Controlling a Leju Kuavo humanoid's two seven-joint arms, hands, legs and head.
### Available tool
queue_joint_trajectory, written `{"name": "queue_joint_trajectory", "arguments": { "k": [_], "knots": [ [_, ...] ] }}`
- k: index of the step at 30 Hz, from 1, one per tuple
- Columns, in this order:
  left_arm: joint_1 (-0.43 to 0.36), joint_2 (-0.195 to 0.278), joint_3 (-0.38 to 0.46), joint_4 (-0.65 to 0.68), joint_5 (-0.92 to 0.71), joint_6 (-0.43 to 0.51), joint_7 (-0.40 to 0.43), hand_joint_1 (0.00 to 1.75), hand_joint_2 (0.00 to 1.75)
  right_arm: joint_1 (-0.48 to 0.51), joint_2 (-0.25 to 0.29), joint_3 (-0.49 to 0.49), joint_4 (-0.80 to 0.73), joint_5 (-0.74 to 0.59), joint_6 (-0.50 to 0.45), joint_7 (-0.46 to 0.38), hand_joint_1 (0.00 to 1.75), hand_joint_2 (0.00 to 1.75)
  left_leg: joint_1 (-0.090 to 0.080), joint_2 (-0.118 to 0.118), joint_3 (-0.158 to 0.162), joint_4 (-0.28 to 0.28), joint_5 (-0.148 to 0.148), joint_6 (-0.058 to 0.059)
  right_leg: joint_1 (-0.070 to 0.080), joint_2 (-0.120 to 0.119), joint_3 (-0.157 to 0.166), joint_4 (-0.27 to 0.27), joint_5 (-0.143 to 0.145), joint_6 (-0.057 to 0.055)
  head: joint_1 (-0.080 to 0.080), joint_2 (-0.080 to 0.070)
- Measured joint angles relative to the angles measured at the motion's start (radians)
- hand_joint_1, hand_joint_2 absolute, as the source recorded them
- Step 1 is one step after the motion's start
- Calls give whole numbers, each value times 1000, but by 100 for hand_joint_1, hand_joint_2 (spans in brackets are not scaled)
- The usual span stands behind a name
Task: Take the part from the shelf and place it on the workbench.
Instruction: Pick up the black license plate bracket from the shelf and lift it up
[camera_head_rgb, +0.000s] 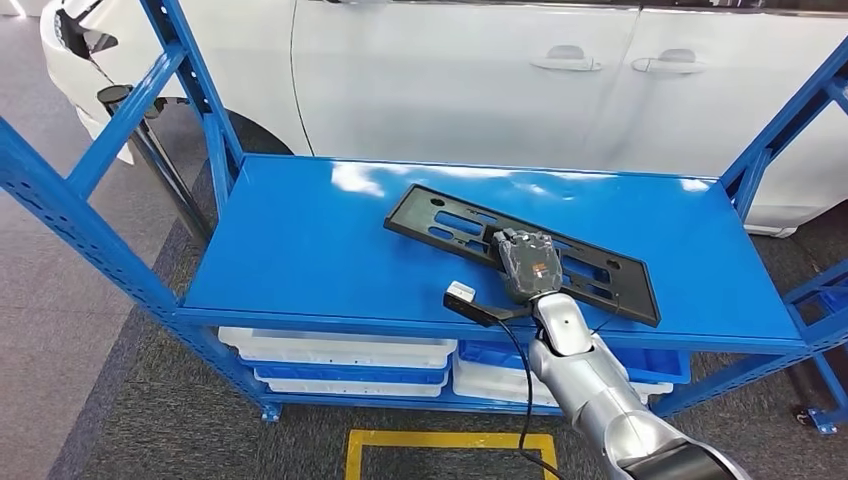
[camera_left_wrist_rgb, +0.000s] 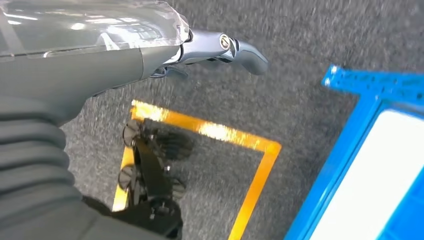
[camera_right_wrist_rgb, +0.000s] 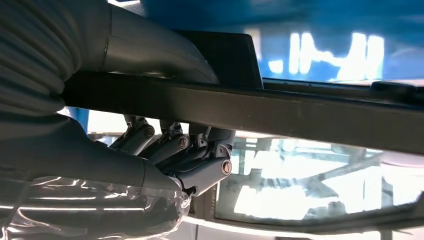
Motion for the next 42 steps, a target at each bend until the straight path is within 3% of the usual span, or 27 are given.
{"name": "queue_joint_trajectory", "arguments": {
  "k": [2,4,6,7,8,10,11,12,15,17,20,21,23,27,29,32,34,36,37,38,39,42],
  "knots": [
    [-1,0,0,0,1,2,-8,0,175,7,0,-16,-33,-125,16,-100,175,175,3,1,-1,-4,5,9,-4,0,-25,56,-39,10,0,0],
    [-2,0,0,0,3,8,-8,0,175,28,0,-36,-102,-338,62,-264,175,175,3,2,-1,-4,5,12,-7,-1,-79,179,-101,18,0,0],
    [-2,1,1,0,8,12,-9,0,175,70,-1,-49,-219,-596,120,-434,175,175,3,3,0,-4,5,13,-7,-1,-120,267,-126,20,0,0],
    [-2,1,1,0,10,12,-11,0,175,97,-3,-52,-299,-722,153,-499,175,175,3,3,2,-5,4,13,-6,-1,-114,257,-112,16,0,0],
    [-2,2,2,0,11,12,-13,0,175,123,-3,-53,-384,-831,188,-540,175,175,1,3,4,-5,4,13,-4,-1,-89,208,-85,9,0,0],
    [-5,-1,2,0,12,11,-17,0,175,181,-8,-50,-565,-1006,250,-574,175,175,-1,2,6,-6,4,12,7,-2,-12,65,-31,-17,0,0],
    [-7,-2,2,1,12,10,-18,0,175,210,-13,-45,-650,-1072,269,-579,175,175,-2,1,5,-7,4,9,12,-3,12,16,-17,-27,0,0],
    [-9,-3,2,2,12,10,-18,0,175,239,-19,-35,-738,-1141,289,-582,175,175,-1,0,3,-7,5,6,16,-5,23,-10,-13,-35,0,0],
    [-9,0,2,2,16,12,-16,0,175,296,-39,1,-966,-1306,369,-587,175,175,-2,0,1,-12,9,-9,14,-8,23,-28,-1,-40,0,0],
    [-10,3,3,2,18,12,-16,0,175,313,-50,20,-1080,-1357,410,-588,175,175,-4,2,-15,30,-23,-16,6,-9,32,-49,14,-41,0,0],
    [-12,6,5,2,19,12,-15,0,175,333,-57,40,-1174,-1375,427,-587,175,175,-1,3,-88,204,-116,-27,3,-8,34,-53,17,-43,0,0],
    [-12,7,6,2,19,12,-15,0,175,341,-59,44,-1192,-1384,440,-586,175,175,0,3,-104,242,-127,-31,3,-8,32,-51,16,-42,0,0],
    [-11,7,6,2,20,12,-16,0,175,349,-62,49,-1212,-1400,465,-585,175,175,1,3,-112,261,-123,-35,3,-8,30,-47,15,-41,0,0],
    [-11,8,7,2,21,12,-18,0,175,354,-61,47,-1223,-1419,504,-585,175,175,2,3,-99,234,-106,-36,2,-8,29,-44,13,-40,0,0],
    [-11,9,7,2,24,12,-27,0,175,366,-42,36,-1257,-1467,632,-585,175,175,1,3,-48,134,-63,-34,1,-7,25,-29,5,-33,0,0],
    [-8,9,8,2,23,12,-49,0,175,425,31,32,-1361,-1514,879,-586,175,175,-1,1,22,-6,-17,-5,1,-6,12,8,-21,-6,0,0],
    [-7,9,8,2,19,12,-54,0,175,446,47,43,-1406,-1504,903,-586,175,175,2,2,20,-9,-13,8,-4,-5,-21,79,-66,8,0,0],
    [-7,9,8,2,16,10,-58,0,175,458,49,51,-1432,-1494,904,-586,175,175,2,3,19,-9,-13,10,-8,-5,-83,211,-128,16,0,0],
    [-8,9,8,2,14,7,-59,0,175,465,49,56,-1444,-1489,906,-586,175,175,2,3,19,-9,-13,11,-9,-5,-109,263,-143,18,0,0],
    [-8,10,8,2,13,5,-61,0,175,471,48,63,-1458,-1484,909,-586,175,175,1,3,19,-9,-12,11,-10,-5,-117,279,-138,17,0,0],
    [-8,10,8,2,12,2,-60,0,175,475,47,73,-1471,-1481,916,-586,175,175,1,3,20,-8,-12,10,-10,-5,-104,251,-115,15,0,0],
    [-10,9,8,2,12,-7,-51,0,175,473,39,108,-1494,-1487,944,-586,175,175,0,1,22,-9,-9,7,-4,-3,-4,50,-25,-1,0,0]
  ]
}}
